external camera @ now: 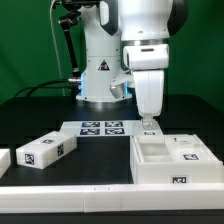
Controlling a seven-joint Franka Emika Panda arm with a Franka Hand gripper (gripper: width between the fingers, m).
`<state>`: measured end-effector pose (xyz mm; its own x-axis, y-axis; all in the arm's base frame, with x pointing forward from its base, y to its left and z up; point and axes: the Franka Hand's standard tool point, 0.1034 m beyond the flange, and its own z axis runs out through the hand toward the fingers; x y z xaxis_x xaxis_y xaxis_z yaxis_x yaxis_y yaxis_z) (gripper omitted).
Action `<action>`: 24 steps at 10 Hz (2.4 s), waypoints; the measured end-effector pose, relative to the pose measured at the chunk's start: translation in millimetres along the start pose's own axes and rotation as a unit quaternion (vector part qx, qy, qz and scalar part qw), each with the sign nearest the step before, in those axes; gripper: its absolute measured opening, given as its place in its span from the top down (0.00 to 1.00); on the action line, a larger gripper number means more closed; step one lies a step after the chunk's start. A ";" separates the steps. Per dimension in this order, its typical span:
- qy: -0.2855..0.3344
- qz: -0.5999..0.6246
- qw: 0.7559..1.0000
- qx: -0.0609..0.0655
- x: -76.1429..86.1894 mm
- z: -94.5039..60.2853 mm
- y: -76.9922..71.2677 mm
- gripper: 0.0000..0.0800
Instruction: Assemble cabinet
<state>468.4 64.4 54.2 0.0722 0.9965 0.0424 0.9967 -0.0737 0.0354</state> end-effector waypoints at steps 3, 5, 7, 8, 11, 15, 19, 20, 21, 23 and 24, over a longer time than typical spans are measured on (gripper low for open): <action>-0.001 -0.001 1.000 0.002 0.3 0.0 17.7 0.91; 0.001 0.002 1.000 -0.001 1.3 -0.1 33.1 0.91; 0.003 0.006 1.000 -0.007 0.9 -0.3 47.6 0.91; 0.005 0.008 1.000 -0.011 0.5 -0.5 54.3 0.91; 0.008 0.003 1.000 -0.018 0.2 -0.5 75.5 0.91; 0.014 0.003 0.999 -0.031 0.0 0.6 110.3 0.91; 0.012 0.004 1.000 -0.025 0.7 0.2 108.4 0.81; 0.011 0.003 1.000 -0.024 0.9 -0.6 106.8 0.81; 0.010 0.001 1.000 -0.024 0.8 -4.0 103.2 0.56; 0.006 0.001 1.000 -0.026 0.2 -11.4 93.8 0.39; 0.005 0.009 0.999 -0.032 -0.8 -19.9 84.1 0.16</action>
Offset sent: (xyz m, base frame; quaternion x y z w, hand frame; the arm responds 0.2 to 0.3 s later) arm 0.0237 -0.0045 -0.0014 0.0250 -0.0120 -0.0084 0.9996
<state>551.4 56.6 77.0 0.0899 0.9946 0.0527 0.9906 -0.0948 0.0983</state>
